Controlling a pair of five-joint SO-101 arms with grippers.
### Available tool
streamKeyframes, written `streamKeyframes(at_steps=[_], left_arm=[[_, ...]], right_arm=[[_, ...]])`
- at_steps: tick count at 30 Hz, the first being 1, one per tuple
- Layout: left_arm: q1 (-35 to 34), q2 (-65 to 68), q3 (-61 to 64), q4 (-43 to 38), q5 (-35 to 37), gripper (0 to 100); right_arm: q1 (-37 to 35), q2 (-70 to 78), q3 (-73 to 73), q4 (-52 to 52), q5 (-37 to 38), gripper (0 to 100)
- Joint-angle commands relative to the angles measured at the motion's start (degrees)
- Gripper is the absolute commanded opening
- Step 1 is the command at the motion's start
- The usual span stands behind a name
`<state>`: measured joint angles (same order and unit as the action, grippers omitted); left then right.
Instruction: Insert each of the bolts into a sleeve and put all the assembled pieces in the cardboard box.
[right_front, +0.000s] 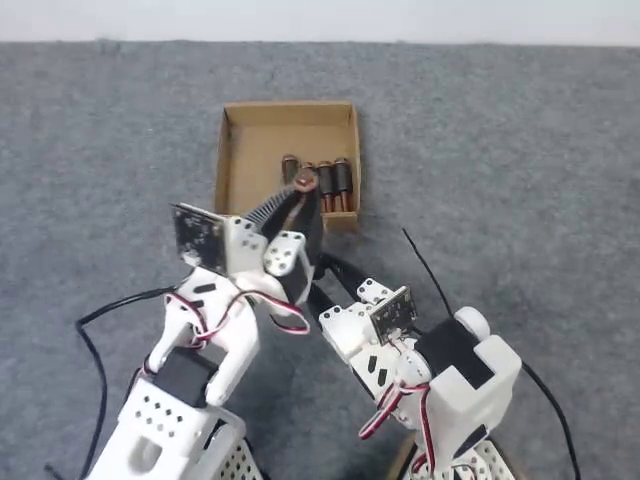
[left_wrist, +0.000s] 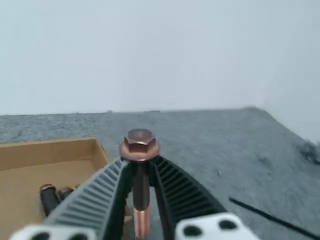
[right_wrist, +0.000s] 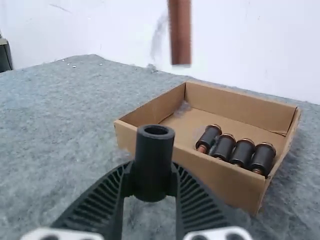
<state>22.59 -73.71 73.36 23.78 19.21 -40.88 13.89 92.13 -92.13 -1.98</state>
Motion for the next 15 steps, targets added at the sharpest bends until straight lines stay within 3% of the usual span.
streamKeyframes(at_steps=[1, 15], left_arm=[[1.5, -2.1, -2.7, 3.8, 0.7, 1], [1.0, 0.5, -5.5, 7.7, -1.8, 1]], right_arm=[[-0.4, -3.5, 0.1, -1.7, -0.5, 0.6], [-0.3, -3.6, -0.1, -1.8, -0.4, 0.6]])
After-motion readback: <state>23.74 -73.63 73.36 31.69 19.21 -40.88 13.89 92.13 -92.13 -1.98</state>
